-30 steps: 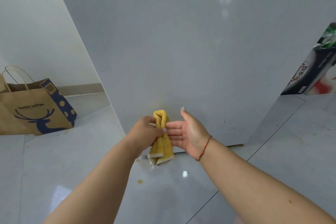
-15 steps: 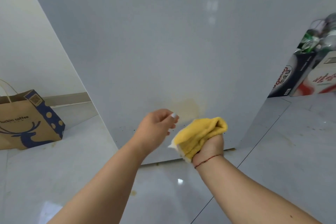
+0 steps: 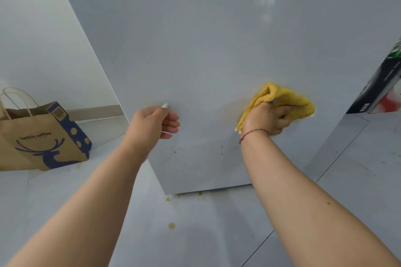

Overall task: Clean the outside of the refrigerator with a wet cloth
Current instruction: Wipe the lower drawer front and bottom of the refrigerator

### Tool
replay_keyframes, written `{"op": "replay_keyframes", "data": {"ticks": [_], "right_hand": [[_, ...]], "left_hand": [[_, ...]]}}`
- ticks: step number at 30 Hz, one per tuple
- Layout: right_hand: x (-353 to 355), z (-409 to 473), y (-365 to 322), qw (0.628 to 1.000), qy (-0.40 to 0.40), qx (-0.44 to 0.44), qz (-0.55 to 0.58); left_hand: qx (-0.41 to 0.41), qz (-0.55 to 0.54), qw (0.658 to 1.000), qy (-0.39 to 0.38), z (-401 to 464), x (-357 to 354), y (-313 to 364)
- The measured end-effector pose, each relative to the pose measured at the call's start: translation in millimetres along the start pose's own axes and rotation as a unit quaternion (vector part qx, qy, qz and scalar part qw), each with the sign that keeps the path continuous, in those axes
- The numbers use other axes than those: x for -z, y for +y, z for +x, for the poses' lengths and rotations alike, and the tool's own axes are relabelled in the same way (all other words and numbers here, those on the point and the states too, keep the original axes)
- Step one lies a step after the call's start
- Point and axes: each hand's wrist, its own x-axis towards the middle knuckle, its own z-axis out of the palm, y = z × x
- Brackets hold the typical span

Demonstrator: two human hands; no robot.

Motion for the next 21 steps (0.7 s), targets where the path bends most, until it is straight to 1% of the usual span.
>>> {"op": "replay_keyframes", "data": {"ticks": [2,4,5,7,8,9,10,11,12,13,14,15,16,17,18,19,20,21], "right_hand": [[-13,-17,13,1.000,-0.010,-0.018,-0.016],[-21,-39,25,0.998,-0.030,-0.047,-0.009],[-25,-52,30,0.997,-0.044,-0.065,-0.005],[-30,-71,39,0.993,-0.075,-0.095,-0.008],[-33,-82,43,0.991,-0.094,-0.095,-0.015],[-33,-91,47,0.990,-0.114,-0.077,-0.026],[-32,-98,55,0.990,-0.132,-0.040,-0.041],[-29,-107,63,0.987,-0.151,0.014,-0.062],[-26,-112,75,0.977,-0.169,0.086,-0.095],[-22,-115,87,0.956,-0.188,0.176,-0.143],[-19,-113,101,0.923,-0.196,0.271,-0.190],[-17,-108,114,0.884,-0.192,0.359,-0.230],[-15,-98,125,0.841,-0.177,0.438,-0.263],[-15,-86,135,0.790,-0.163,0.513,-0.294],[-15,-74,144,0.730,-0.148,0.583,-0.324],[-14,-61,149,0.667,-0.135,0.646,-0.346],[-13,-49,153,0.605,-0.126,0.701,-0.357],[-13,-38,154,0.549,-0.122,0.747,-0.356]], "left_hand": [[0.012,-0.005,1.000,0.005,2,13,0],[0.005,0.004,1.000,0.024,1,23,-2],[-0.015,0.028,0.999,0.043,-2,27,-5],[-0.081,0.087,0.990,0.074,-8,34,-13],[-0.109,0.102,0.985,0.085,-12,36,-16],[-0.127,0.104,0.982,0.089,-14,38,-18],[-0.135,0.091,0.983,0.085,-14,39,-19],[-0.139,0.071,0.985,0.073,-13,42,-21],[-0.144,0.056,0.986,0.053,-12,43,-22],[-0.162,0.064,0.984,0.036,-11,45,-23],[-0.201,0.100,0.974,0.029,-11,48,-24],[-0.264,0.159,0.951,0.037,-9,51,-27],[-0.336,0.233,0.911,0.050,-6,55,-28],[-0.405,0.314,0.857,0.060,-1,58,-29],[-0.459,0.387,0.797,0.061,5,62,-30],[-0.490,0.454,0.743,0.046,11,66,-31],[-0.498,0.511,0.700,0.025,17,69,-31],[-0.497,0.553,0.669,0.005,24,72,-32]]}}
